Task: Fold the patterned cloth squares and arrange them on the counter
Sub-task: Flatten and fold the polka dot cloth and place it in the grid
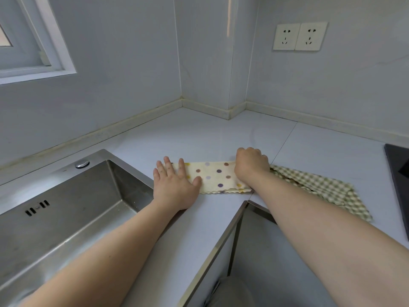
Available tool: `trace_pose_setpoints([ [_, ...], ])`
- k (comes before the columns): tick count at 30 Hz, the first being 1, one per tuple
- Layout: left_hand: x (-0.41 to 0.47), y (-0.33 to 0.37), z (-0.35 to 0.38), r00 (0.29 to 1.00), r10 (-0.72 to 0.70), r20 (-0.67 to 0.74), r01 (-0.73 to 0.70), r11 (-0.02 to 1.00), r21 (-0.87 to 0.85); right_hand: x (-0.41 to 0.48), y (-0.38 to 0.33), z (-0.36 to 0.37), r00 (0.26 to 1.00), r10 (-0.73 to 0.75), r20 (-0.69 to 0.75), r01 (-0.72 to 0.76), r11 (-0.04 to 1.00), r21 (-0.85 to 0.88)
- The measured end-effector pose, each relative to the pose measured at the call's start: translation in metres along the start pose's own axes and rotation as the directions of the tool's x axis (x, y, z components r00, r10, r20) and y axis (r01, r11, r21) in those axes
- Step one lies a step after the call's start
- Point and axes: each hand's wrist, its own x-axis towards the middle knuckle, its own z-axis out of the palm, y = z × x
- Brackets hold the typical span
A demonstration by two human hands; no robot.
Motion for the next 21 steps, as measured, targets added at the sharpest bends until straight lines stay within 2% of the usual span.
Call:
trace_pose_setpoints([
  [4, 0.005, 0.002, -0.008, 0.993, -0.073, 0.091, 0.078, 0.996, -0.046, -0.012, -0.019, 0.001, 0.986, -0.132, -0.098, 0.139, 0.988, 0.069],
  [6, 0.008, 0.005, -0.012, 0.995, -0.086, 0.056, 0.088, 0.995, -0.04, -0.019, -0.036, 0.004, 0.969, -0.233, -0.077, 0.241, 0.962, 0.128],
  [8, 0.012, 0.006, -0.013, 0.999, 0.01, -0.053, -0.007, 0.999, 0.045, -0.025, -0.05, 0.013, 0.949, -0.312, -0.037, 0.314, 0.935, 0.164],
  [9, 0.014, 0.005, -0.012, 0.995, 0.078, -0.065, -0.073, 0.995, 0.075, -0.026, -0.054, 0.018, 0.943, -0.332, -0.002, 0.327, 0.929, 0.173],
  [11, 0.02, 0.0, -0.01, 0.988, 0.154, 0.017, -0.155, 0.985, 0.078, -0.028, -0.055, 0.031, 0.936, -0.344, 0.075, 0.328, 0.93, 0.166],
  [14, 0.031, -0.014, -0.009, 0.98, 0.137, 0.145, -0.146, 0.988, 0.052, -0.03, -0.05, 0.045, 0.935, -0.322, 0.145, 0.302, 0.942, 0.148],
  [19, 0.041, -0.037, -0.017, 0.984, 0.004, 0.18, -0.025, 0.993, 0.117, -0.031, -0.039, 0.042, 0.94, -0.277, 0.198, 0.251, 0.957, 0.147],
  [21, 0.036, -0.038, -0.02, 0.988, -0.069, 0.137, 0.048, 0.987, 0.153, -0.031, -0.034, 0.041, 0.941, -0.259, 0.217, 0.231, 0.962, 0.143],
])
